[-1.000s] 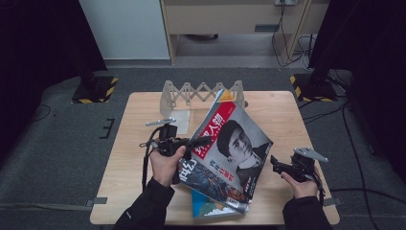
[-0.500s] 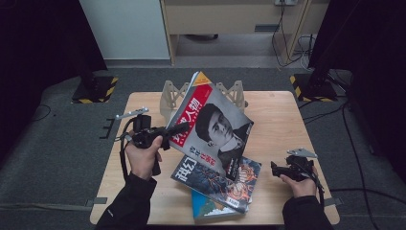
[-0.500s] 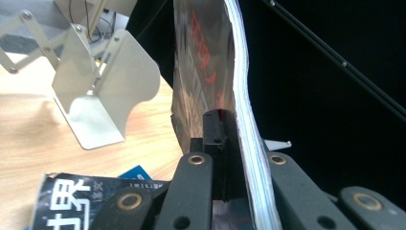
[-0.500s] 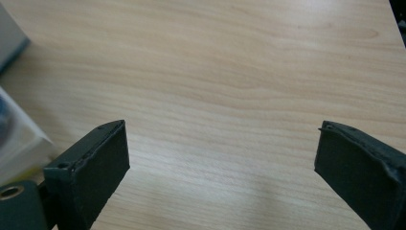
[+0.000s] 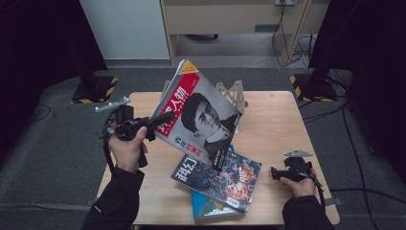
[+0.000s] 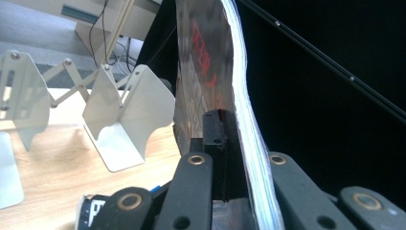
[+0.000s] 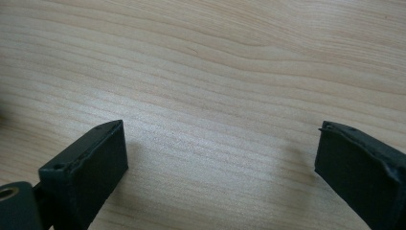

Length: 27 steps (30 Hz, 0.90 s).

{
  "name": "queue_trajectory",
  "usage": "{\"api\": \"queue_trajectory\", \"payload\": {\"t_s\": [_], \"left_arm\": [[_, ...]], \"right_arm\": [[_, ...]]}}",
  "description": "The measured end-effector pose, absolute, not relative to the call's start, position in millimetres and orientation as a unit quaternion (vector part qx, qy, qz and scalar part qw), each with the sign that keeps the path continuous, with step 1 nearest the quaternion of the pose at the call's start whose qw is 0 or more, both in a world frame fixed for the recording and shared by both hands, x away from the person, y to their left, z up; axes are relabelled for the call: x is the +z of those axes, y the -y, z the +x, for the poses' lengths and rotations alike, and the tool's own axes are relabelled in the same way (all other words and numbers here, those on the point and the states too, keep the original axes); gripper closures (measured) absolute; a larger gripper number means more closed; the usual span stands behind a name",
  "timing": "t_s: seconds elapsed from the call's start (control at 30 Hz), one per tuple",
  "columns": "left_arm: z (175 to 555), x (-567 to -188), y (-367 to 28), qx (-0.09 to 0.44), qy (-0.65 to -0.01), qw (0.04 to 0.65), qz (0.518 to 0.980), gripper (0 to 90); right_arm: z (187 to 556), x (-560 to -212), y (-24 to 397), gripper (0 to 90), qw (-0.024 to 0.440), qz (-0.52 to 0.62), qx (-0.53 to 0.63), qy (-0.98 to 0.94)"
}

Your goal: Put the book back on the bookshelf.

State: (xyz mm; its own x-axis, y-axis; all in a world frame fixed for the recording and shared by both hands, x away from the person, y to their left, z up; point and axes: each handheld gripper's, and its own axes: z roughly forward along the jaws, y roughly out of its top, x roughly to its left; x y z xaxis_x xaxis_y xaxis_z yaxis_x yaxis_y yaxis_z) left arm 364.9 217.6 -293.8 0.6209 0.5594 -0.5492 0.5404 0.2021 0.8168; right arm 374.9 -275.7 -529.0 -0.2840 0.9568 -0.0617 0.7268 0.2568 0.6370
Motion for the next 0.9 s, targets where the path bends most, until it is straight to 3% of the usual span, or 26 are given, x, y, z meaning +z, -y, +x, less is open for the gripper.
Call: {"api": "queue_trajectory", "payload": {"t_s": [0.9], "left_arm": [[388.1, -261.6, -274.1, 0.093, -0.486, 0.632, 0.596, 86.3]], "right_arm": [[371.6, -539.4, 277.2, 0.9, 0.228, 0.552, 0.306, -0.742]]}}
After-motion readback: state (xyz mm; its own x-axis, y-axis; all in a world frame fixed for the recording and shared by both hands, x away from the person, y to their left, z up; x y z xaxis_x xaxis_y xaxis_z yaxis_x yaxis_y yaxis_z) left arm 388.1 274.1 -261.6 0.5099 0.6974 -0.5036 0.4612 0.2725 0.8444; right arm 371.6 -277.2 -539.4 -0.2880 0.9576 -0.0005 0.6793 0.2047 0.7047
